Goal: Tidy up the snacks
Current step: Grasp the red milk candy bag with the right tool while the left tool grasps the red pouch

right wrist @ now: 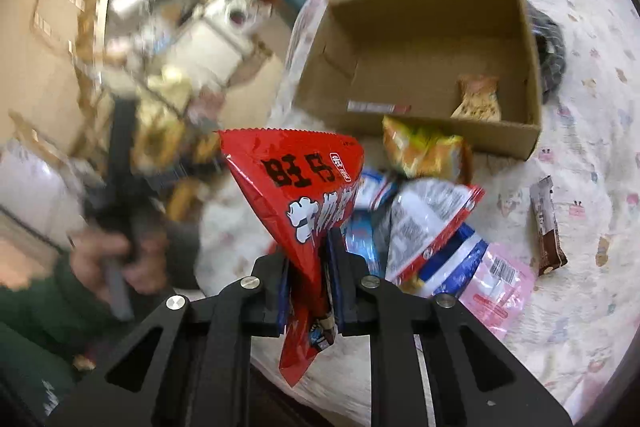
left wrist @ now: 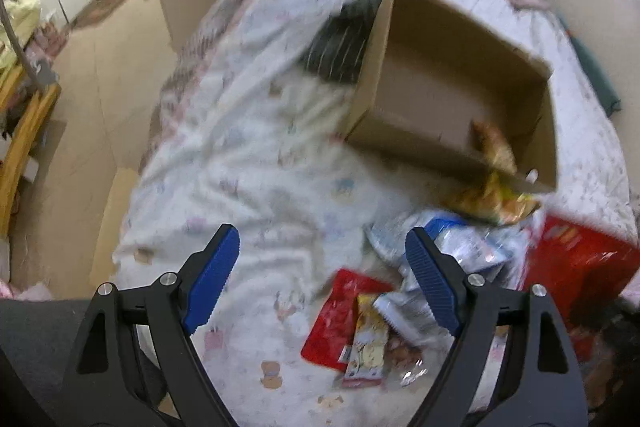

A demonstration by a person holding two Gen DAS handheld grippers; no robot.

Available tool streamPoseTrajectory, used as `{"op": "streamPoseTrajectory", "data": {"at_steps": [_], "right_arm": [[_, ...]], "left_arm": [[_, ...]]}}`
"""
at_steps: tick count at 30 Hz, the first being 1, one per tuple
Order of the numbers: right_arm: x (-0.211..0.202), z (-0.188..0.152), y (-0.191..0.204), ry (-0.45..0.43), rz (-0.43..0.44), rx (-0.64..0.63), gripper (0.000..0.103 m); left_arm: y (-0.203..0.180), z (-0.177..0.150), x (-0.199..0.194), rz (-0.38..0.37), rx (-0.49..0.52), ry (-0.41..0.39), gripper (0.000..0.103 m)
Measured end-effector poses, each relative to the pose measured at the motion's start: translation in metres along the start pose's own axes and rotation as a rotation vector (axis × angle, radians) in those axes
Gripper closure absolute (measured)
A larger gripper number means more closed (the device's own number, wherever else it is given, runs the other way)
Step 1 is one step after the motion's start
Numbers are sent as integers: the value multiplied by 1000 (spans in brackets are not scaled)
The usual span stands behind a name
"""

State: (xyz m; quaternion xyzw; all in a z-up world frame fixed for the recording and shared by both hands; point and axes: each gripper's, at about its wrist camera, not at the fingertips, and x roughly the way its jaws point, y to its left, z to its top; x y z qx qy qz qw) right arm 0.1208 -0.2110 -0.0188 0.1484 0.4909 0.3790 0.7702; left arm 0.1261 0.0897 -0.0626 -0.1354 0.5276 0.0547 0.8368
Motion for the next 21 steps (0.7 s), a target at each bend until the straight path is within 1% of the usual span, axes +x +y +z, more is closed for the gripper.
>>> {"op": "streamPoseTrajectory", "data": {"at_steps": [1,3,4,5,6,8,10,13,15,18,21], "right_arm": [[-3,1,-2,-21,2,12,86],[-9,5,-4,-68,-16,34,86],[-11,6,-5,-85,-17,45,86],[-16,8,-8,-95,-18,51,86],[-19,9,-9,-111,-23,57,86],[-25,11,-9,-140,-16,67,86],[-27,12,-11,-153,-9,76,86],[-24,12,-11,-157,-5,86,86],[-24,12,-11,-160,7,87,86],[-29,12,-10,-185,43,88,86],[-33,12,-10,-205,53,86,86]], "left_arm": [[2,-3,12,-6,-8,58,20],[5,-7,26,-4,-16,131,20],[7,-11,36,12,-13,179,24],[8,-14,40,24,-11,200,29],[9,-17,45,37,-10,219,37],[10,-22,55,57,3,267,41],[9,-27,65,64,14,311,51],[2,-35,76,25,31,376,52],[-11,-46,84,40,93,409,52],[-21,-57,92,12,109,458,52],[-33,-61,95,13,145,458,52]]}}
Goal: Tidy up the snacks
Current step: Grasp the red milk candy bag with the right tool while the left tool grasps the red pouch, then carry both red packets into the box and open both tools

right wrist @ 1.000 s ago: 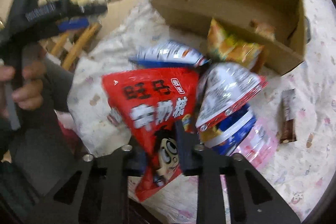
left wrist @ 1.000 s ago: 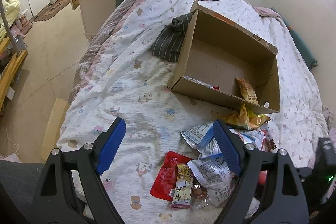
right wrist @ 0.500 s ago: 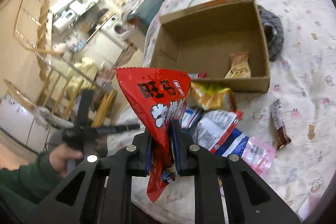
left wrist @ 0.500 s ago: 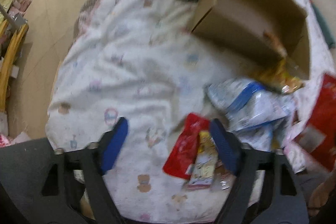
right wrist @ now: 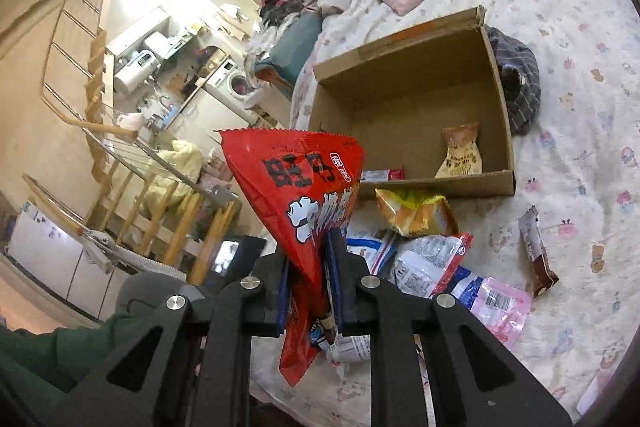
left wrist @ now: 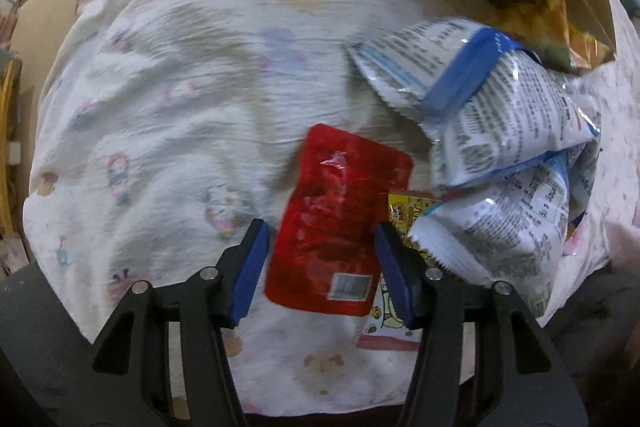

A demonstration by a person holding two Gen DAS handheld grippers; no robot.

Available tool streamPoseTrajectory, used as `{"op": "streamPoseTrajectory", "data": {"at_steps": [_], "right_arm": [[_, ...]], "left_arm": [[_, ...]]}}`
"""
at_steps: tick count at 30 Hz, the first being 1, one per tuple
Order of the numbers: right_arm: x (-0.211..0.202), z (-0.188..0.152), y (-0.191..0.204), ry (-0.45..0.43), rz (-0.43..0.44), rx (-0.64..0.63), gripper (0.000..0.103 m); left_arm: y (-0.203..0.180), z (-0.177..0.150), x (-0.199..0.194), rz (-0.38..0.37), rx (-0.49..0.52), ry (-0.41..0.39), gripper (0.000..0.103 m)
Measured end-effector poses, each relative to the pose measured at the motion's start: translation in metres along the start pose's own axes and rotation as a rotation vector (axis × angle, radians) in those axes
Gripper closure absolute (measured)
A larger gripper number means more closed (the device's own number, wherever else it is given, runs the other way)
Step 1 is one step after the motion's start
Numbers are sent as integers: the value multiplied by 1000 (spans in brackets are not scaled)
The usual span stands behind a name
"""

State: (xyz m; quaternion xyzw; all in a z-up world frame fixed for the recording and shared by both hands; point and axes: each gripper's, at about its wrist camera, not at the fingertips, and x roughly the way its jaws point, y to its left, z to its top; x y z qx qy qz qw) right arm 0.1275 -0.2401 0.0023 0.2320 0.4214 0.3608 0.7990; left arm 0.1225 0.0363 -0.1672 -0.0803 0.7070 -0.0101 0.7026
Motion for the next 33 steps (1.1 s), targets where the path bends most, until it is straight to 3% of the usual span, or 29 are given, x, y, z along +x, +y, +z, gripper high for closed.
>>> {"op": "streamPoseTrajectory", "data": {"at_steps": [11,13,17,18,26,33], "right_arm": [[7,-2,-1,15,-17,-7,86],[9,-3,1,20,-24,-15,85],[9,-4,3,22,-33,-23,86],[9,-5,3,22,-34,-23,86],[5,-5,2,12,-39,-17,86],[-1,-4,1,-10,-40,0,86]], "left_arm": [[-24,0,8,61,90,-15,51],[-24,6,7,54,102,-29,65],[-26,3,-16,-11,94,-80,82],[-26,1,-24,-23,95,-98,95],[-23,-9,-68,-26,108,-183,95],[-6,-2,-105,25,78,-296,95]]}}
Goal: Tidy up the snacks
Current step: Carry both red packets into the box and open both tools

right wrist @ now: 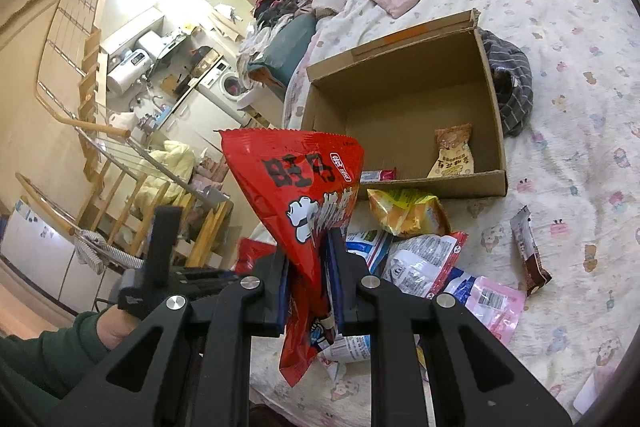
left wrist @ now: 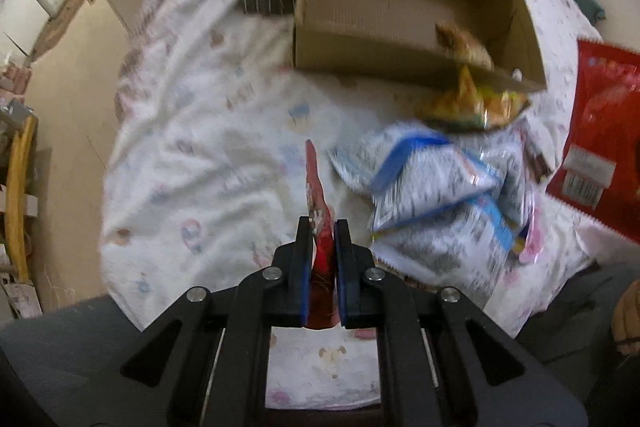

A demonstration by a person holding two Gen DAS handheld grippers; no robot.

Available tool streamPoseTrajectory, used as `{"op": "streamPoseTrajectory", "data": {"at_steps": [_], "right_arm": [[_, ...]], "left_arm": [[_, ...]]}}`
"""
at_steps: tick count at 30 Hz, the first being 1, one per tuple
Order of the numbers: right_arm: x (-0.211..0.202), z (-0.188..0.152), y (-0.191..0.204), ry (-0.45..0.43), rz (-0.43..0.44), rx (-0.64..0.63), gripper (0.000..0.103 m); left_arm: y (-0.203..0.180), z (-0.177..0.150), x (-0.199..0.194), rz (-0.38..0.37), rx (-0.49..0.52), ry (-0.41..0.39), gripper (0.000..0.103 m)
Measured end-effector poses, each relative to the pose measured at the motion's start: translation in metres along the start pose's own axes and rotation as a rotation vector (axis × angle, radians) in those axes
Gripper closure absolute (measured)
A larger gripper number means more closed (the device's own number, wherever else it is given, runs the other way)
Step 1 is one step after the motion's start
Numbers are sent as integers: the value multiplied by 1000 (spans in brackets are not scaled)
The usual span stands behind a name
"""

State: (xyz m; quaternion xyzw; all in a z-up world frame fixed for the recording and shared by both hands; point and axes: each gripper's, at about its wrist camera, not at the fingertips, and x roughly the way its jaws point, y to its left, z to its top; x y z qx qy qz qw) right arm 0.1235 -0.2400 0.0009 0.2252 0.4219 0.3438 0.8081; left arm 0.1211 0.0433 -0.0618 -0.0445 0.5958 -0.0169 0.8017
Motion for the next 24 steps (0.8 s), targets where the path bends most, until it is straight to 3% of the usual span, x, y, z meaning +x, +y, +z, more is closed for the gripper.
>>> {"op": "streamPoseTrajectory", "data": {"at_steps": [12,18,24], "right_arm": [[-16,41,-13,-113,-7,80,86],[-13,84,-33,-149,-94,109,86],[15,111,-49,-105,-207,93,86]], "left_arm": [[-22,73,-35,34,99,-156,95],[-31,107,-38,24,112,-194,95],[-44,133,-27,22,135,-217,95]]}}
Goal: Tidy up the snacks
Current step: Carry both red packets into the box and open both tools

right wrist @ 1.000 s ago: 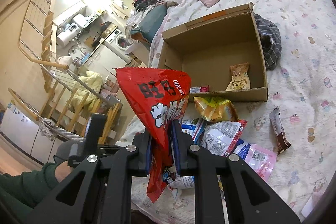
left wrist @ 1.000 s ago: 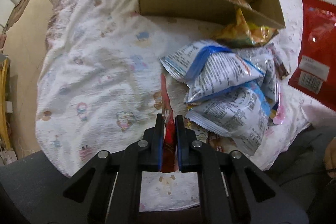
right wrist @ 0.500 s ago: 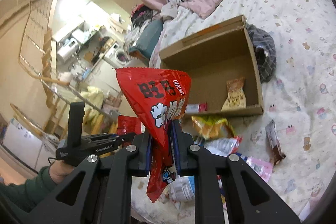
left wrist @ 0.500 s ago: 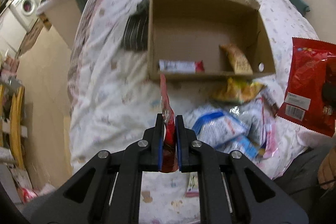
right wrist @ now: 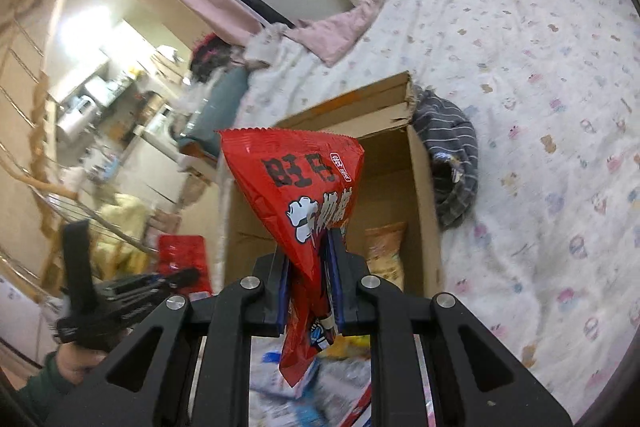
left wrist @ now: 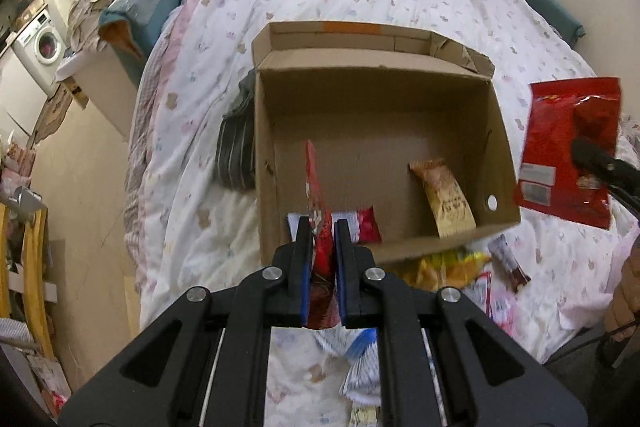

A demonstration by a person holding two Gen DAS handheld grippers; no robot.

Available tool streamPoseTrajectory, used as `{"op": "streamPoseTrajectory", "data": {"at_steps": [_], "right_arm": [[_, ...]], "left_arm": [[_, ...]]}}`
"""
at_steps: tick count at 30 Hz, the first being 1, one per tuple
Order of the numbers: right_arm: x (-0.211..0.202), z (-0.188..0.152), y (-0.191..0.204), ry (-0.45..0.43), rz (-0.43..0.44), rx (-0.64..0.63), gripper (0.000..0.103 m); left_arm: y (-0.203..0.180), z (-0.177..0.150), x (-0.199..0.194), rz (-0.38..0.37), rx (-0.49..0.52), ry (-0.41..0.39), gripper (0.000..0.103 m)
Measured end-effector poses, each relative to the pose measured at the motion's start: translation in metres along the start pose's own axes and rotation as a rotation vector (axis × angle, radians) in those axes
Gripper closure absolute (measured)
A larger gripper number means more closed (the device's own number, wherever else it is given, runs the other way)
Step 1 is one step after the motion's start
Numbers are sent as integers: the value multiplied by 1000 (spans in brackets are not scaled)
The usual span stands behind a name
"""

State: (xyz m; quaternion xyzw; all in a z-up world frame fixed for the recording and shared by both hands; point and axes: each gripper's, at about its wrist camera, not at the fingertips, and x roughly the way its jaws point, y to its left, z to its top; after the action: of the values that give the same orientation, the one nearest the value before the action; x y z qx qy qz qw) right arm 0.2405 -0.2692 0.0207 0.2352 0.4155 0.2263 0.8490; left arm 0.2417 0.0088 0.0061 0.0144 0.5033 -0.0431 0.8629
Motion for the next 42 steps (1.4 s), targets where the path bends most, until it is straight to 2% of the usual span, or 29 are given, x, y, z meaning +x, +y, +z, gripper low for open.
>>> {"op": "streamPoseTrajectory", "data": {"at_steps": [9,17,24,26,31,42], "right_arm": [[46,0,-12,55,-108,-45,85],[84,-8,-21,160,-241,-75,86],[94,-8,-21,178,-295,-102,86],[94,-8,-23,184,-298,-94,86],[88,-6,-30,169,-214,-26,85],[89,-5,-29,171,-185,-9,82]], "left_arm": [[0,10,42,-5,-25,27,95],[1,10,71,19,-29,44,95],[0,9,78,-1,-48,51,95],[1,9,78,-5,-54,46,94],[1,9,77,-2,-61,36,93],[-1,6,73,-18,-56,20,92]]}}
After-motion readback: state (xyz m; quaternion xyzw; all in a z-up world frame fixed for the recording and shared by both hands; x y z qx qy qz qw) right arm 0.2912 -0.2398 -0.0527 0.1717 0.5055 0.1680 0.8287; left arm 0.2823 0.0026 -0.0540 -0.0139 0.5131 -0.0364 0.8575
